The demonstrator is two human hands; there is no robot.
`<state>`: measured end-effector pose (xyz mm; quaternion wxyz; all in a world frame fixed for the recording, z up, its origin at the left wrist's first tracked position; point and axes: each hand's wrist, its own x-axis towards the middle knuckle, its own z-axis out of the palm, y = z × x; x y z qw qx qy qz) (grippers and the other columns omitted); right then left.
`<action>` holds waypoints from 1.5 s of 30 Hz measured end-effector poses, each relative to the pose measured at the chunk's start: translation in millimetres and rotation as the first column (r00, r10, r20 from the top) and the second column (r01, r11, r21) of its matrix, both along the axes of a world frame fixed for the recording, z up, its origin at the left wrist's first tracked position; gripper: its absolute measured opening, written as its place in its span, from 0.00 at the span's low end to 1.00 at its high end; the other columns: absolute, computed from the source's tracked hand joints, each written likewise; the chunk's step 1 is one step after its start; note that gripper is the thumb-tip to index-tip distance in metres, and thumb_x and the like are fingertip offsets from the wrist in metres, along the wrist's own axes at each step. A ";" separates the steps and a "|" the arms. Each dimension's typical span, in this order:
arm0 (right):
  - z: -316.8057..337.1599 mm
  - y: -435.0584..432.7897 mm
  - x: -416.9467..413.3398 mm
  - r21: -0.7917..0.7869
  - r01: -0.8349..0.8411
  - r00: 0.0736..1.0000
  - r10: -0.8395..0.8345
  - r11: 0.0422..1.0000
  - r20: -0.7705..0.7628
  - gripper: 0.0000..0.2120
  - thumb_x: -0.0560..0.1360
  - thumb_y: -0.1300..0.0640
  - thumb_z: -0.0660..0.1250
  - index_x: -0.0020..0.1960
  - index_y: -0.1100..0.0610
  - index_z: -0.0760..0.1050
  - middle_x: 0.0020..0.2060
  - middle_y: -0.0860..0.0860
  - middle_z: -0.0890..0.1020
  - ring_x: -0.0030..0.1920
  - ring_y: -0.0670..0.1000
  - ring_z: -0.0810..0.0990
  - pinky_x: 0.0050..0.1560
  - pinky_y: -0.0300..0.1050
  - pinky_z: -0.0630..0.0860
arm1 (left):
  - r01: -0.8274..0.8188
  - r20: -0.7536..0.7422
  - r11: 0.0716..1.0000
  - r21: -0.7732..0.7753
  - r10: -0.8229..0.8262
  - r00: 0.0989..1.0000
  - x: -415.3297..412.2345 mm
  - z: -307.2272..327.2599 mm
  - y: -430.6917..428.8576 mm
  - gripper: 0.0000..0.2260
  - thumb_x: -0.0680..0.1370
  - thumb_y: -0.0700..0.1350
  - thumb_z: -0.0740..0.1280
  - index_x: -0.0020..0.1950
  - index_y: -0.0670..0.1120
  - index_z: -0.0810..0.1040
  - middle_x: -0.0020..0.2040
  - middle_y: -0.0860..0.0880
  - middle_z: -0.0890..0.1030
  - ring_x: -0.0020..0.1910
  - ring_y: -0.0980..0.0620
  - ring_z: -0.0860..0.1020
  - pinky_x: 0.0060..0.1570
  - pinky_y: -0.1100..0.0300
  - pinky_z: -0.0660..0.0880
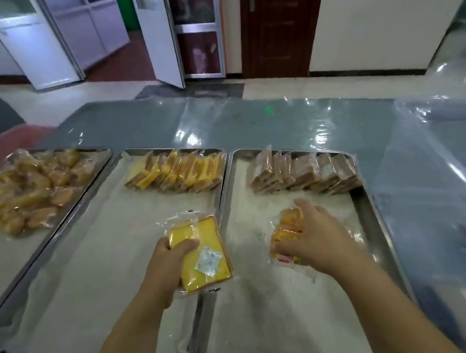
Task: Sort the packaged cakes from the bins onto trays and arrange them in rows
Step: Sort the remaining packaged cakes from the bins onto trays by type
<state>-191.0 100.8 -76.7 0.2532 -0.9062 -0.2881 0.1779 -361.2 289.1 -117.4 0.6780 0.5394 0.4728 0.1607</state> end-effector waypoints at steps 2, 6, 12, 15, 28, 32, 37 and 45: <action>-9.9 24.4 5.2 -0.022 -0.039 0.999 0.039 0.999 -0.013 0.49 0.61 0.42 0.75 0.75 0.49 0.55 0.66 0.51 0.69 0.62 0.54 0.71 0.57 0.49 0.73 | -0.066 -0.011 0.997 -0.034 0.065 0.998 -2.6 -1.0 14.6 0.10 0.70 0.46 0.69 0.48 0.49 0.71 0.49 0.41 0.78 0.42 0.41 0.79 0.38 0.53 0.77; -20.7 75.3 4.4 -0.022 -0.103 0.994 0.101 0.994 -0.051 0.48 0.62 0.42 0.76 0.75 0.49 0.56 0.65 0.52 0.70 0.61 0.54 0.72 0.55 0.49 0.73 | -0.149 -0.073 0.988 -0.030 0.146 0.987 -17.6 -7.3 50.5 0.18 0.59 0.50 0.63 0.46 0.46 0.70 0.46 0.40 0.74 0.42 0.42 0.76 0.39 0.53 0.72; -30.0 146.8 -15.2 -0.004 -0.191 0.977 0.189 0.982 -0.102 0.38 0.61 0.42 0.75 0.66 0.43 0.63 0.54 0.46 0.70 0.53 0.50 0.73 0.52 0.48 0.75 | -0.227 -0.120 0.969 0.095 0.238 0.964 -40.6 -20.7 121.8 0.08 0.74 0.45 0.68 0.43 0.46 0.69 0.40 0.44 0.74 0.33 0.46 0.74 0.32 0.57 0.73; -35.0 184.2 -27.6 -0.051 -0.193 0.978 0.188 0.980 -0.087 0.40 0.60 0.40 0.75 0.68 0.43 0.61 0.56 0.46 0.71 0.56 0.51 0.73 0.55 0.49 0.74 | -0.225 -0.118 0.954 0.197 0.251 0.961 -48.9 -26.5 175.4 0.05 0.75 0.45 0.68 0.46 0.48 0.72 0.44 0.44 0.77 0.37 0.46 0.78 0.31 0.53 0.76; -53.3 290.1 -50.9 -0.092 -0.071 0.996 0.066 0.993 -0.053 0.41 0.57 0.35 0.74 0.65 0.38 0.60 0.56 0.41 0.72 0.54 0.47 0.75 0.54 0.51 0.77 | 0.332 -0.482 0.566 0.754 0.134 0.866 61.9 -29.4 373.1 0.22 0.74 0.54 0.67 0.63 0.44 0.71 0.56 0.45 0.77 0.55 0.43 0.76 0.47 0.51 0.73; -57.6 290.8 -49.7 -0.110 -0.038 0.996 0.029 0.993 -0.083 0.43 0.55 0.34 0.73 0.65 0.37 0.59 0.56 0.39 0.70 0.54 0.46 0.75 0.54 0.51 0.77 | 0.540 -0.638 0.552 0.636 -0.018 0.770 99.3 -40.8 390.5 0.29 0.75 0.61 0.63 0.69 0.44 0.67 0.64 0.43 0.74 0.62 0.42 0.73 0.54 0.49 0.72; -64.8 290.7 -49.2 -0.137 -0.016 0.998 0.006 0.990 -0.069 0.43 0.55 0.33 0.71 0.66 0.38 0.60 0.58 0.39 0.71 0.54 0.46 0.74 0.55 0.50 0.76 | 0.609 -0.584 0.461 0.646 -0.216 0.783 90.8 -57.2 384.4 0.20 0.81 0.53 0.56 0.72 0.52 0.67 0.63 0.45 0.76 0.61 0.43 0.73 0.60 0.47 0.71; -50.0 289.0 -56.1 -0.199 -0.117 0.993 0.115 0.973 -0.018 0.41 0.60 0.36 0.74 0.68 0.42 0.59 0.60 0.44 0.71 0.58 0.47 0.71 0.56 0.48 0.75 | 0.515 -0.432 0.523 0.679 -0.282 0.856 21.3 -33.5 353.1 0.10 0.81 0.48 0.60 0.57 0.47 0.78 0.56 0.50 0.76 0.52 0.52 0.75 0.53 0.55 0.72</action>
